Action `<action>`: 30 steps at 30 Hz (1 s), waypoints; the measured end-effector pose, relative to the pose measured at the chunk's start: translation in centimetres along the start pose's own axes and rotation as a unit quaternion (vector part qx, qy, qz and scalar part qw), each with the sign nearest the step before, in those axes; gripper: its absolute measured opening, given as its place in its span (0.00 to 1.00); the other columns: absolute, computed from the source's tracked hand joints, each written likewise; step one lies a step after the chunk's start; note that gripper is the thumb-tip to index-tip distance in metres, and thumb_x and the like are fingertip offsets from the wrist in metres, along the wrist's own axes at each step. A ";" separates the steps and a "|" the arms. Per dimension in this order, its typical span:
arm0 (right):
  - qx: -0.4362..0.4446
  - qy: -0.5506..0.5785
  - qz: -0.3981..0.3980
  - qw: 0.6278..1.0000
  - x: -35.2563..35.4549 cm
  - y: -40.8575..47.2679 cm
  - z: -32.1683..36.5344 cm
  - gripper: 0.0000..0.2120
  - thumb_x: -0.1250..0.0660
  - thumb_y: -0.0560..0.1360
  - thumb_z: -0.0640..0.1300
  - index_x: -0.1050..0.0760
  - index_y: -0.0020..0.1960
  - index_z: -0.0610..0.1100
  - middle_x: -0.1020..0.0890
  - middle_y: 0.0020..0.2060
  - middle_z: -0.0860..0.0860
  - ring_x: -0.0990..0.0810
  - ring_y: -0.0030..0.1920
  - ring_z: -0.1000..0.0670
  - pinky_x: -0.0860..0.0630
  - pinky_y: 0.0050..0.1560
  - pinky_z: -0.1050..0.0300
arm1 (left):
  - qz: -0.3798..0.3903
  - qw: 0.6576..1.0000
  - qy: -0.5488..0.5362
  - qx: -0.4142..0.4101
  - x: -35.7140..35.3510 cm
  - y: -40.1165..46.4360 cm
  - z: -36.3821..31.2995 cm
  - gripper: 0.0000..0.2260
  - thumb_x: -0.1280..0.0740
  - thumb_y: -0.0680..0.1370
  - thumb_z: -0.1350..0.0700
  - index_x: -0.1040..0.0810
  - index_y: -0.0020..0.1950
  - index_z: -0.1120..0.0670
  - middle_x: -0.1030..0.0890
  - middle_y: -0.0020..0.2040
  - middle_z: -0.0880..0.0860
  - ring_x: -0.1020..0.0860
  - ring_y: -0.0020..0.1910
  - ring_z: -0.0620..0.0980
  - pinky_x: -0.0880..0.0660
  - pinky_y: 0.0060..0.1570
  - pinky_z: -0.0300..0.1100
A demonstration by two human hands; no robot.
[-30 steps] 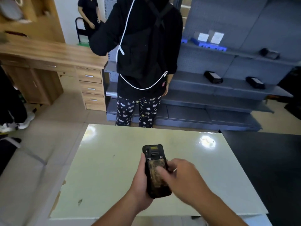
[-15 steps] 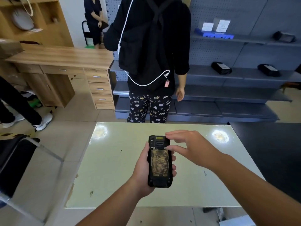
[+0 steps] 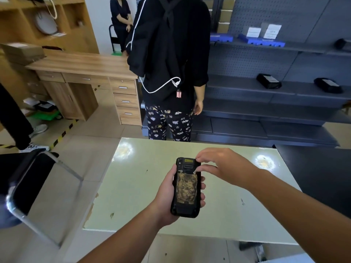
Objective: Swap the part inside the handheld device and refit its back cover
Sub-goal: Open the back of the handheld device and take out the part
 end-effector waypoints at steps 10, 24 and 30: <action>0.025 -0.002 0.080 0.996 -0.6 2.1 0.0 0.20 0.30 0.78 0.56 0.24 0.68 0.53 0.18 0.56 0.57 0.21 0.53 0.56 0.21 0.52 0.60 | -0.006 1.000 0.020 0.003 1.7 -0.8 0.2 0.35 0.42 0.80 0.31 0.20 0.62 0.63 0.19 0.47 0.60 0.21 0.40 0.58 0.20 0.43 0.50; -0.061 0.084 -0.071 0.992 -3.3 4.3 4.6 0.14 0.27 0.73 0.59 0.19 0.52 0.50 0.19 0.47 0.55 0.21 0.48 0.53 0.21 0.52 0.54 | -0.091 0.990 -0.055 -0.096 2.7 0.3 -0.1 0.34 0.44 0.82 0.33 0.15 0.59 0.62 0.17 0.45 0.65 0.18 0.40 0.62 0.18 0.43 0.54; -0.083 0.071 -0.106 0.988 -3.7 4.7 5.1 0.12 0.30 0.74 0.55 0.19 0.51 0.49 0.19 0.46 0.55 0.21 0.46 0.52 0.20 0.50 0.53 | -0.113 0.986 -0.065 -0.105 3.1 0.7 -0.4 0.32 0.44 0.82 0.33 0.13 0.59 0.58 0.14 0.51 0.63 0.15 0.42 0.61 0.17 0.44 0.55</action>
Point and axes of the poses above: each hand's wrist, its own y-axis towards the middle knuckle, its own x-axis out of the back of the hand, z = x × y, the point moved 3 cm from there along y, towards the middle knuckle
